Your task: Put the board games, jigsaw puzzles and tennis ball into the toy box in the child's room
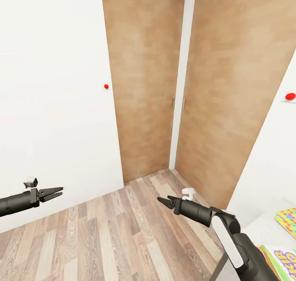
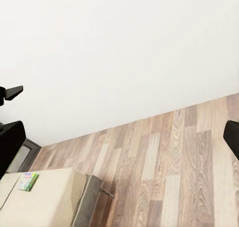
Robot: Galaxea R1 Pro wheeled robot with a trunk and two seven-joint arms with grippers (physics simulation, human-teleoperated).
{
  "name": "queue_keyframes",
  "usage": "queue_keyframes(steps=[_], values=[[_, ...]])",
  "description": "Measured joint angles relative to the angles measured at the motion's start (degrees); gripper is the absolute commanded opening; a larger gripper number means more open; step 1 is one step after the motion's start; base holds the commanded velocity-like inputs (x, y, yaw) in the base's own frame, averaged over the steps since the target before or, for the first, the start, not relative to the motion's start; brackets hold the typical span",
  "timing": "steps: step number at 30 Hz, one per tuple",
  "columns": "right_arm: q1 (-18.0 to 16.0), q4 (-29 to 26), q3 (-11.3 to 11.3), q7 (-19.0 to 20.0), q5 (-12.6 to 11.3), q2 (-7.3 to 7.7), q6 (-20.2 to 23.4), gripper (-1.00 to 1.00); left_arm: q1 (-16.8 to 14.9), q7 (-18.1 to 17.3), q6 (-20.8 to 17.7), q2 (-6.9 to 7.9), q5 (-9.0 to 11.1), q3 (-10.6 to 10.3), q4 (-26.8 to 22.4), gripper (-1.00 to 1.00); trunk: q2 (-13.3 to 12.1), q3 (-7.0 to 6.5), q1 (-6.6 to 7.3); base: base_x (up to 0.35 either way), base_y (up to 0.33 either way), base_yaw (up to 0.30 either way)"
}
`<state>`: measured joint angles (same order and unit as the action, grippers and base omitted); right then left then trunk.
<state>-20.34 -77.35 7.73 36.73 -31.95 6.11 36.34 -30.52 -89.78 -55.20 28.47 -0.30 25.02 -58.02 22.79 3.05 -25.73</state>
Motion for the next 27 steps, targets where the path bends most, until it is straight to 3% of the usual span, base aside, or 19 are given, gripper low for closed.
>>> queue_keyframes(steps=[10,27], values=[[0.00,-0.04,0.06,-1.49,-0.06,0.00,0.08,1.00,0.00,0.00,0.00,-0.07,0.05,0.01,0.00,1.00,0.00,0.00,0.00,0.215,0.138,0.269],[0.00,-0.10,0.06,-1.68,-0.07,0.00,0.10,1.00,0.00,0.00,0.00,-0.06,0.08,-0.05,0.00,1.00,0.00,0.00,-0.01,0.141,0.013,0.291]])
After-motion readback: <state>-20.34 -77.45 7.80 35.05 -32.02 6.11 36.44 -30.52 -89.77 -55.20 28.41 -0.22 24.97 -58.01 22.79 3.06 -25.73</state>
